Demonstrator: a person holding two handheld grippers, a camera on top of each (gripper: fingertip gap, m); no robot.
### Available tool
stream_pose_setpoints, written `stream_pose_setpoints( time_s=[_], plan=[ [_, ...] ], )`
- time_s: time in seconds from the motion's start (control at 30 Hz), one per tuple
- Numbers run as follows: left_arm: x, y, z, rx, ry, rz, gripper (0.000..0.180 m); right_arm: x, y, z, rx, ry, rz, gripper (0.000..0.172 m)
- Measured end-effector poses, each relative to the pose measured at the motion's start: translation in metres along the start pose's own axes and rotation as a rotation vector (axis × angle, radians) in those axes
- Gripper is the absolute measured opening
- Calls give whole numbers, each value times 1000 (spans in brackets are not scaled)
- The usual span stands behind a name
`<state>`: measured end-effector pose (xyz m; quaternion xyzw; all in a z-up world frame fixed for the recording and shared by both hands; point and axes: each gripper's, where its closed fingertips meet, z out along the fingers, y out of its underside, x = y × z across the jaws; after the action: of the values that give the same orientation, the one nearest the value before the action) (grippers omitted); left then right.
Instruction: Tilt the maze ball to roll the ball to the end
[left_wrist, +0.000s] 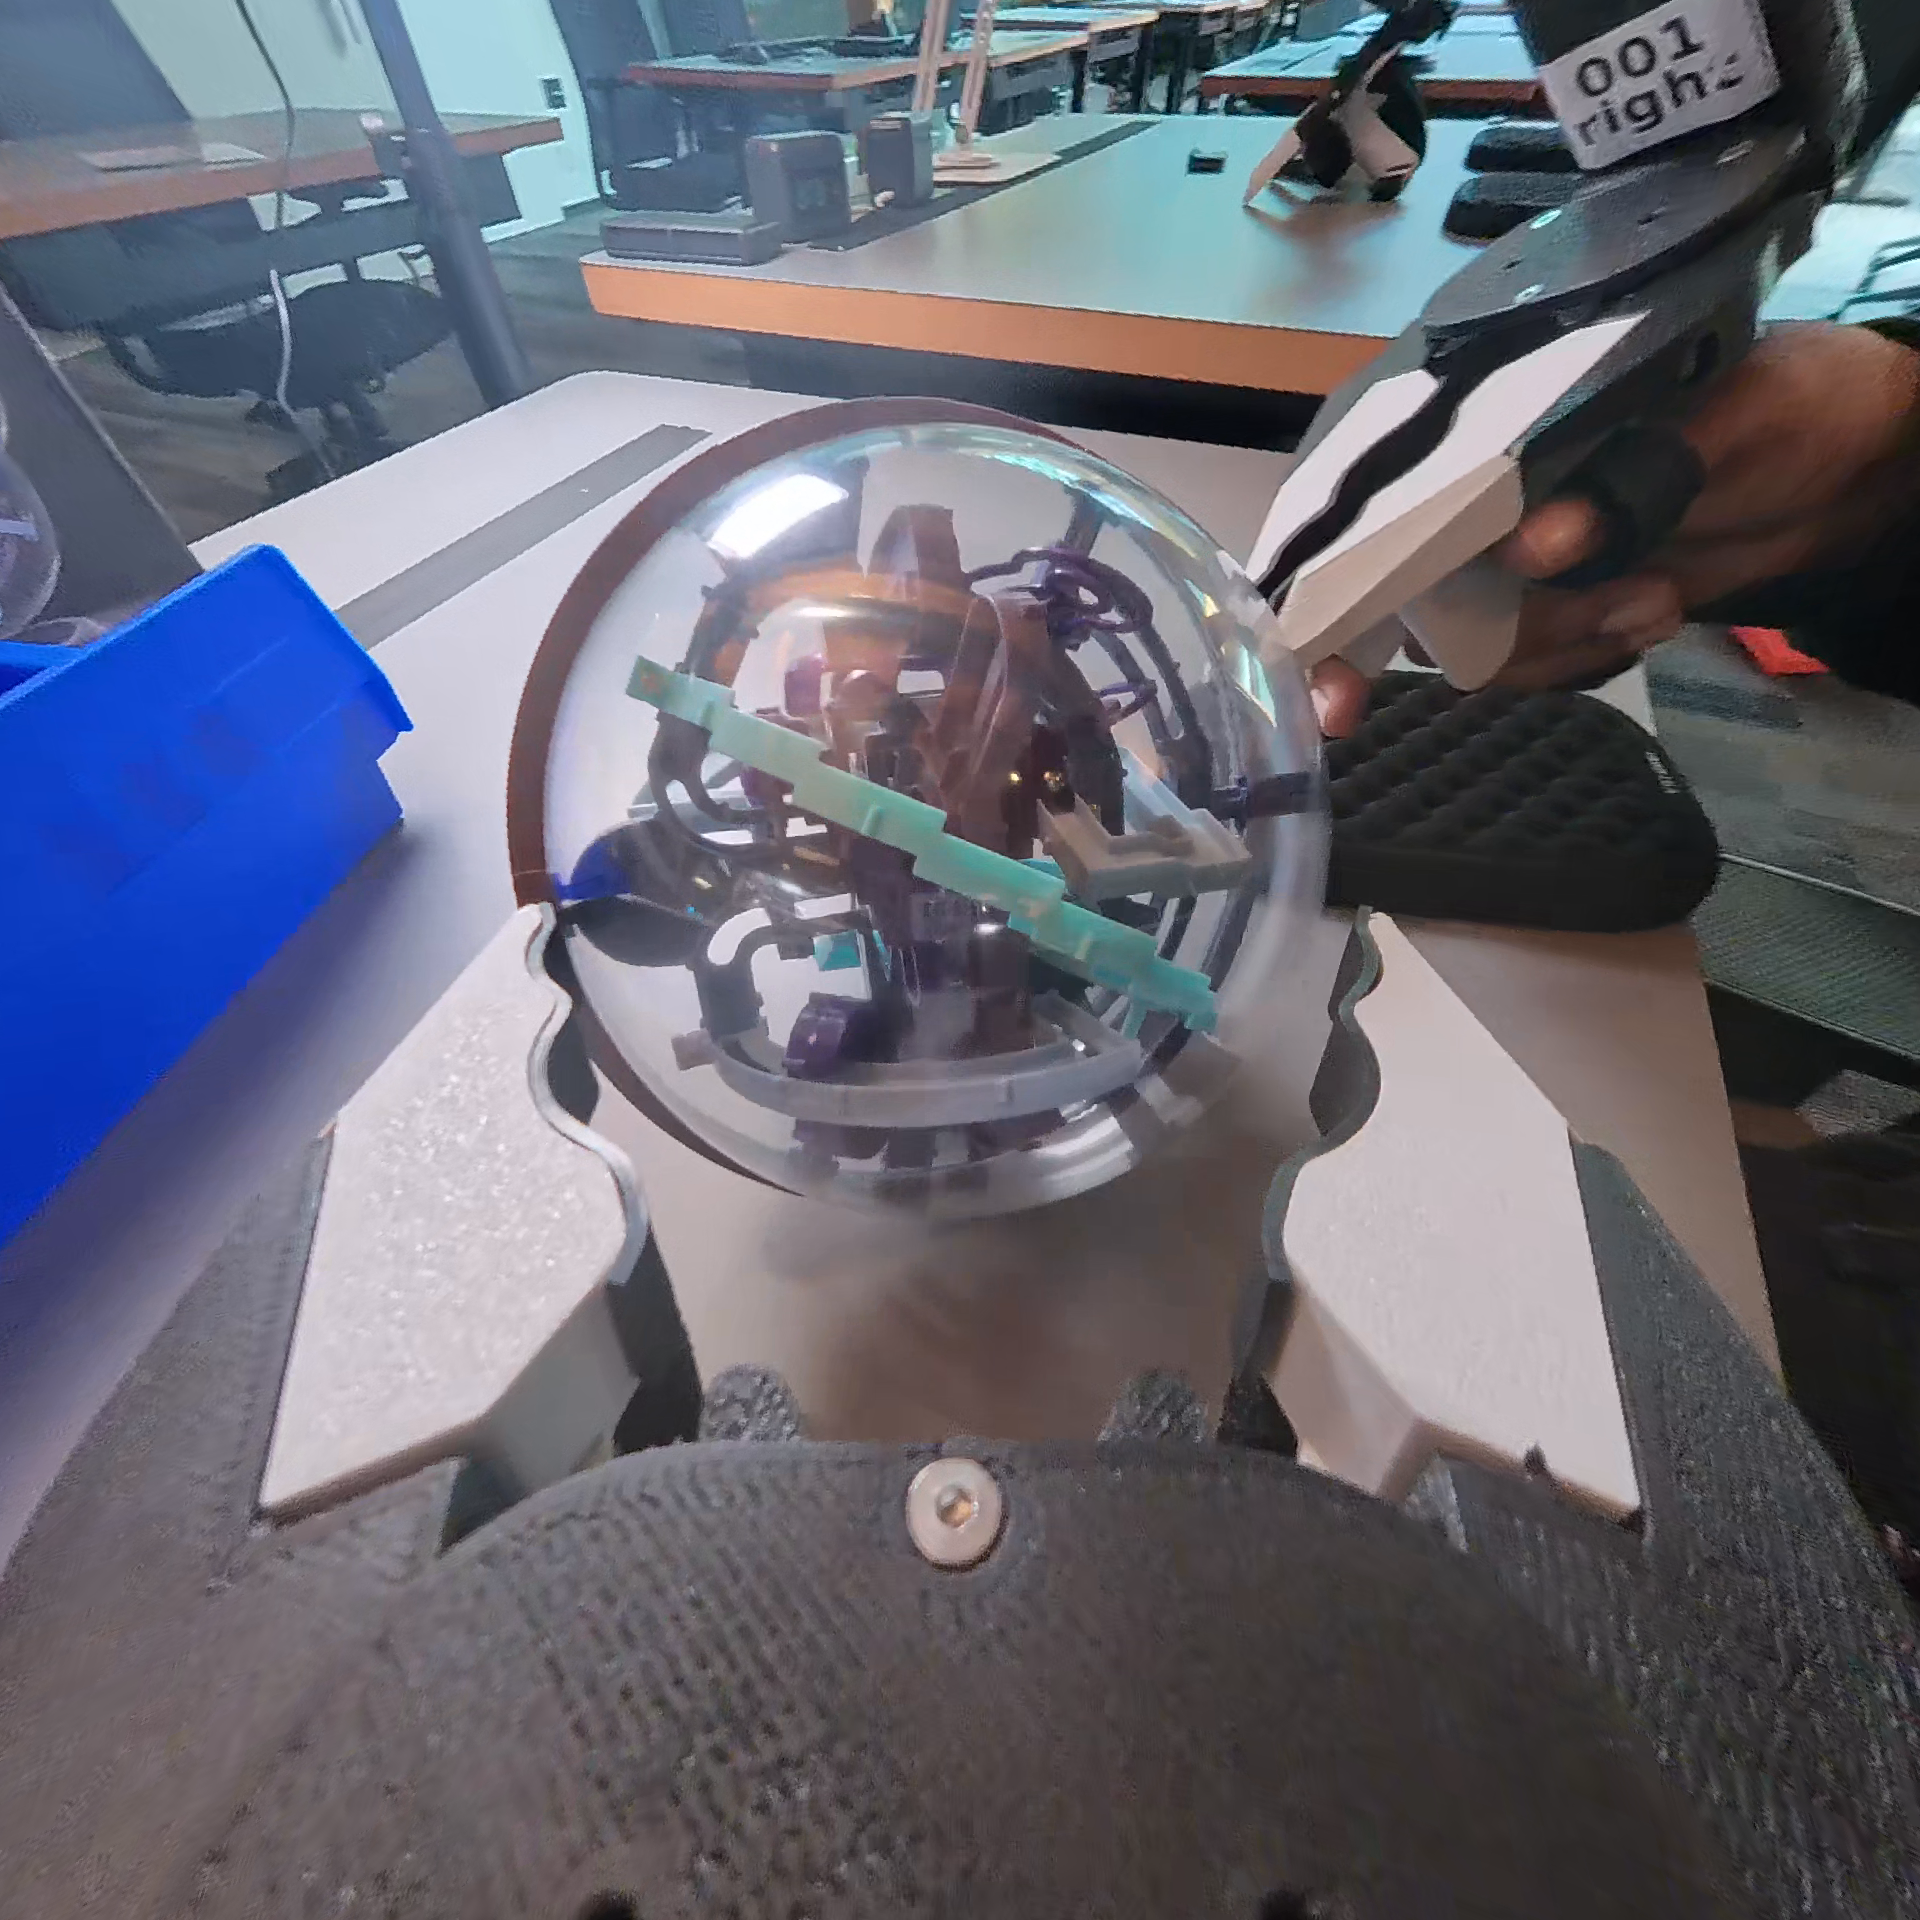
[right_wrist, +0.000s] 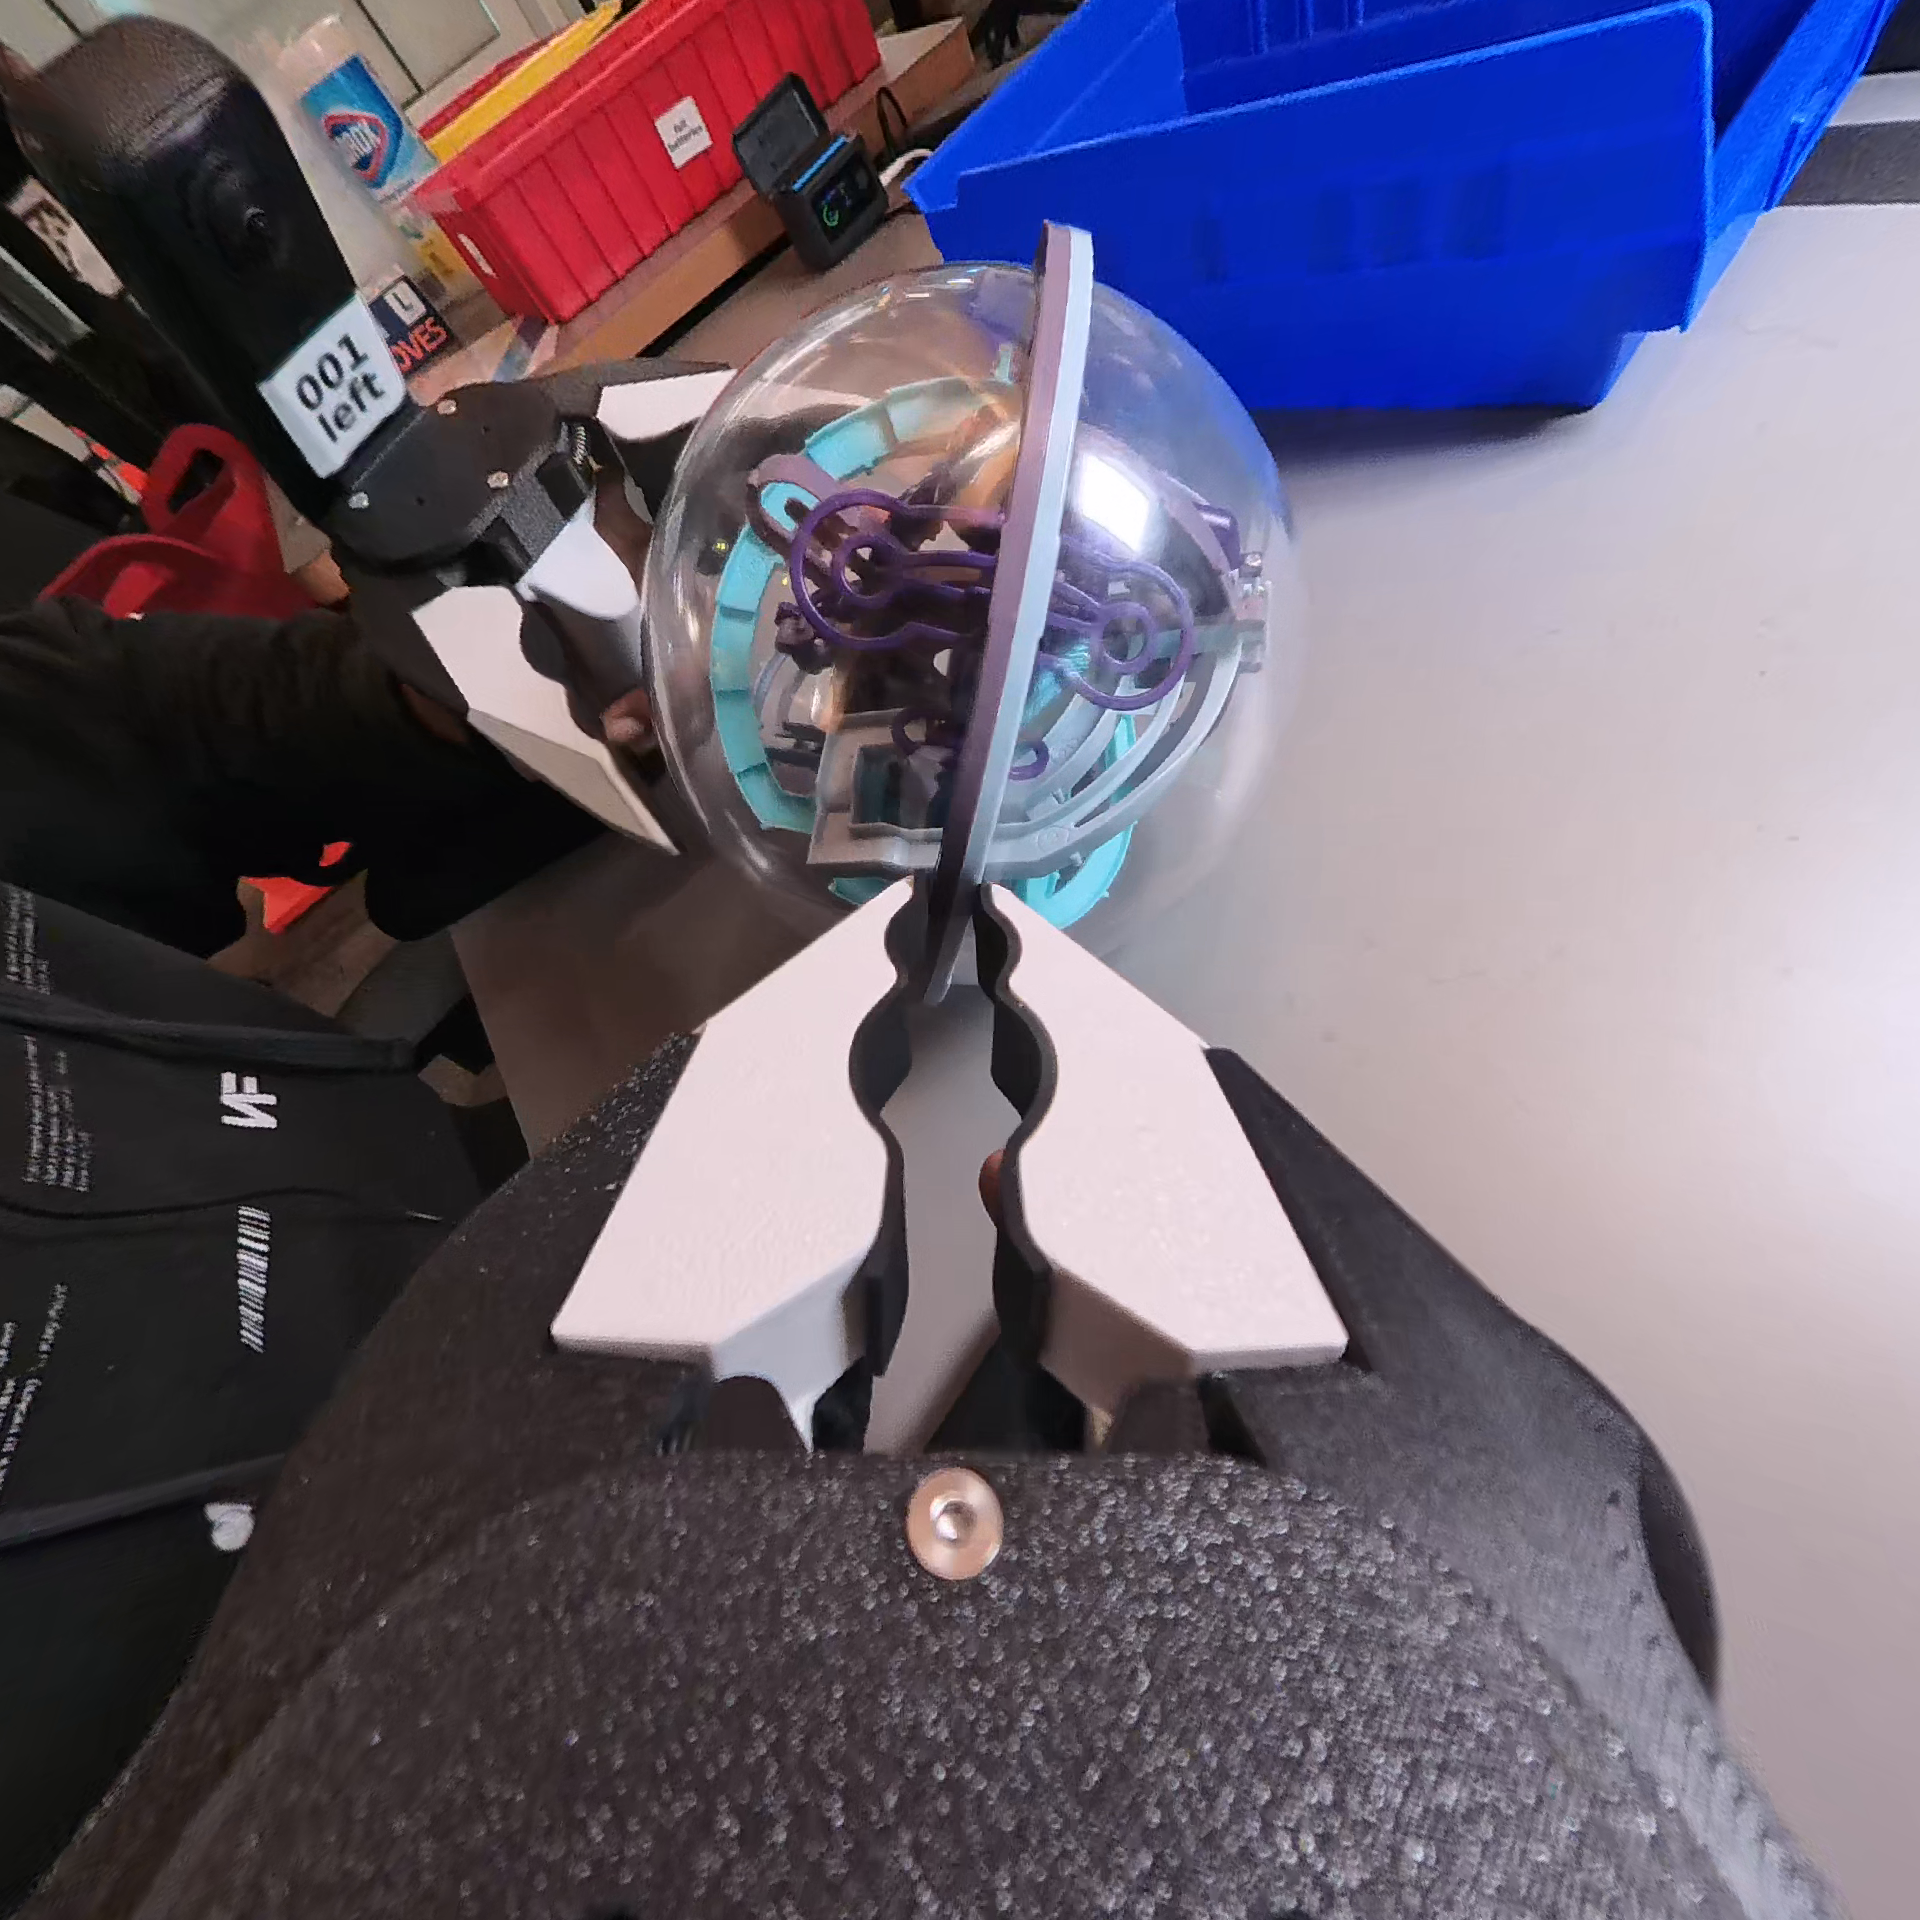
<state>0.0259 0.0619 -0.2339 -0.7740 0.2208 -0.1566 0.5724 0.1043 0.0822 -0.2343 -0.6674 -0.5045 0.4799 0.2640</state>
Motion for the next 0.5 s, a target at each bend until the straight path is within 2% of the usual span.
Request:
stream_pose_setpoints(
  time_s=[0.03, 0.23, 0.33, 0.5],
  plan=[
    [1, -1, -2, 7, 23, -15, 140, 0, 0, -1, -7, -5, -12, 5],
    [-4, -5, -2, -25, 156, -9, 146, -1, -1, -1, -58, -21, -82, 5],
    [-6, -1, 4, -66, 155, 34, 149, 0, -2, 0, -73, -24, -98, 5],
    [-11, 0, 9, -46, 118, 39, 141, 2, -6, -3, -86, -8, -134, 5]
  ],
)
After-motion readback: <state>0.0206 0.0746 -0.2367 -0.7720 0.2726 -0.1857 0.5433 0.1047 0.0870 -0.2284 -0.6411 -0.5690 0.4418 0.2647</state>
